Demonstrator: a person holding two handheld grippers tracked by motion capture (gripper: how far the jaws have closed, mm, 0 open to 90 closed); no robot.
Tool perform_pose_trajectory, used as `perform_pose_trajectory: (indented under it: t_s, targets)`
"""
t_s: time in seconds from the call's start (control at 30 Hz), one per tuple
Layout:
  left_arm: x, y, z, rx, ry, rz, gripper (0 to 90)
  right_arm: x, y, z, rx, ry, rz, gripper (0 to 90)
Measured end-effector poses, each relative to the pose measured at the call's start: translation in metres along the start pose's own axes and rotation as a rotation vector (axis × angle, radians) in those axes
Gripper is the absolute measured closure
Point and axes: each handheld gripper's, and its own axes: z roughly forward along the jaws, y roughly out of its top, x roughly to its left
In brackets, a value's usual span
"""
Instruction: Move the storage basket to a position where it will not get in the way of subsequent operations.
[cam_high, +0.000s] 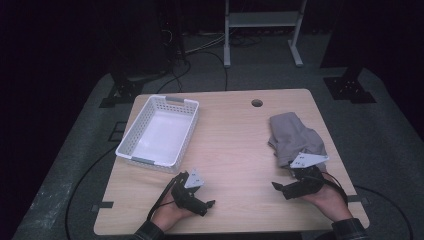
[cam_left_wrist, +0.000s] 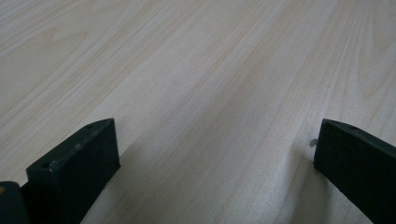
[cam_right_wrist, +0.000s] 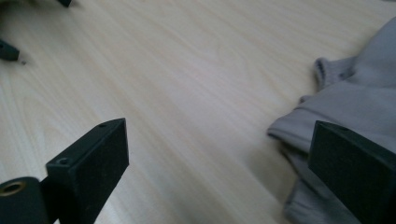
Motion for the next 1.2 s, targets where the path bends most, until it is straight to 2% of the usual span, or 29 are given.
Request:
perform_pose_trajectory:
  t_s: [0.1,0.33,0.43,0.63,0.87,1.2]
  targets:
    - [0.002,-0.001,-0.001,0.001,-0.013,0.014,0.0,-0.01,0.008,-0.007,-0.038,-0.035,0.02,12.5]
    - [0.006,-0.002,-0.001,0.0,-0.024,0.025,0.0,-0.026,0.016,-0.01,-0.062,-0.081,0.042,12.6]
    - [0.006,-0.002,-0.002,0.0,-0.025,0.024,0.0,-0.039,0.021,-0.007,-0.074,-0.11,0.065,12.7]
    - [0.006,-0.002,-0.002,-0.001,-0.026,0.025,0.0,-0.055,0.027,-0.002,-0.075,-0.134,0.083,12.7]
    - [0.006,-0.002,-0.002,-0.001,-0.026,0.025,0.0,-0.064,0.03,0.002,-0.072,-0.149,0.096,13.0]
    - [0.007,-0.002,-0.002,0.001,-0.025,0.027,0.0,-0.078,0.027,0.018,-0.02,-0.185,0.095,13.0]
